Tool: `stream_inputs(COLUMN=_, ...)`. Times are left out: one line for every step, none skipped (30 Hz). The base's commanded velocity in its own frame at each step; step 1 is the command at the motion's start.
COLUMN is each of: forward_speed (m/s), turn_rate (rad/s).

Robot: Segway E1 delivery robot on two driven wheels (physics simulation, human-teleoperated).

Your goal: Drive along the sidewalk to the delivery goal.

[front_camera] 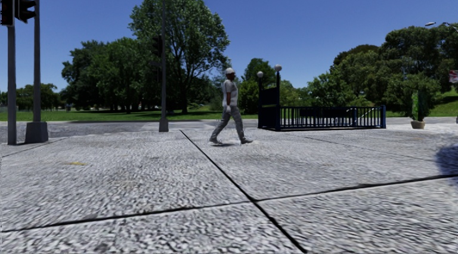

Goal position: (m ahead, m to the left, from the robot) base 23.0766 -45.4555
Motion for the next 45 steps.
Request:
stream_inputs(forward_speed=2.00, turn_rate=-0.85)
stream_inputs(forward_speed=2.00, turn_rate=-0.85)
stream_inputs(forward_speed=2.00, turn_rate=-0.85)
stream_inputs(forward_speed=2.00, turn_rate=-0.85)
stream_inputs(forward_speed=2.00, turn_rate=-0.85)
stream_inputs(forward_speed=2.00, turn_rate=-0.85)
stream_inputs(forward_speed=2.00, turn_rate=-0.85)
stream_inputs(forward_speed=2.00, turn_rate=-0.83)
stream_inputs(forward_speed=2.00, turn_rate=-0.80)
stream_inputs(forward_speed=2.00, turn_rate=-0.61)
stream_inputs(forward_speed=2.00, turn_rate=-0.13)
stream_inputs(forward_speed=2.00, turn_rate=-0.13)
stream_inputs(forward_speed=2.00, turn_rate=-0.05)
stream_inputs(forward_speed=2.00, turn_rate=-0.03)
stream_inputs(forward_speed=2.00, turn_rate=-0.03)
stream_inputs(forward_speed=2.00, turn_rate=-0.02)
stream_inputs(forward_speed=2.00, turn_rate=-0.02)
stream_inputs(forward_speed=2.00, turn_rate=-0.02)
stream_inputs(forward_speed=2.00, turn_rate=-0.02)
stream_inputs(forward_speed=2.00, turn_rate=-0.02)
stream_inputs(forward_speed=2.00, turn_rate=-0.02)
stream_inputs(forward_speed=2.00, turn_rate=-0.02)
stream_inputs(forward_speed=2.00, turn_rate=-0.02)
stream_inputs(forward_speed=2.00, turn_rate=-0.02)
stream_inputs(forward_speed=2.00, turn_rate=-0.02)
stream_inputs(forward_speed=2.00, turn_rate=-0.02)
stream_inputs(forward_speed=2.00, turn_rate=-0.02)
stream_inputs(forward_speed=2.00, turn_rate=-0.02)
stream_inputs(forward_speed=2.00, turn_rate=-0.93)
stream_inputs(forward_speed=2.00, turn_rate=-0.93)
stream_inputs(forward_speed=2.00, turn_rate=-1.03)
stream_inputs(forward_speed=2.00, turn_rate=-1.20)
stream_inputs(forward_speed=2.00, turn_rate=-1.20)
stream_inputs(forward_speed=2.00, turn_rate=-1.20)
stream_inputs(forward_speed=2.00, turn_rate=-1.20)
stream_inputs(forward_speed=2.00, turn_rate=-1.20)
stream_inputs(forward_speed=2.00, turn_rate=-1.20)
stream_inputs(forward_speed=2.00, turn_rate=-1.20)
stream_inputs(forward_speed=2.00, turn_rate=-1.20)
stream_inputs(forward_speed=2.00, turn_rate=-1.20)
stream_inputs(forward_speed=2.00, turn_rate=-1.20)
stream_inputs(forward_speed=2.00, turn_rate=-1.20)
stream_inputs(forward_speed=2.00, turn_rate=-1.20)
stream_inputs(forward_speed=2.00, turn_rate=-1.20)
stream_inputs(forward_speed=2.00, turn_rate=-1.20)
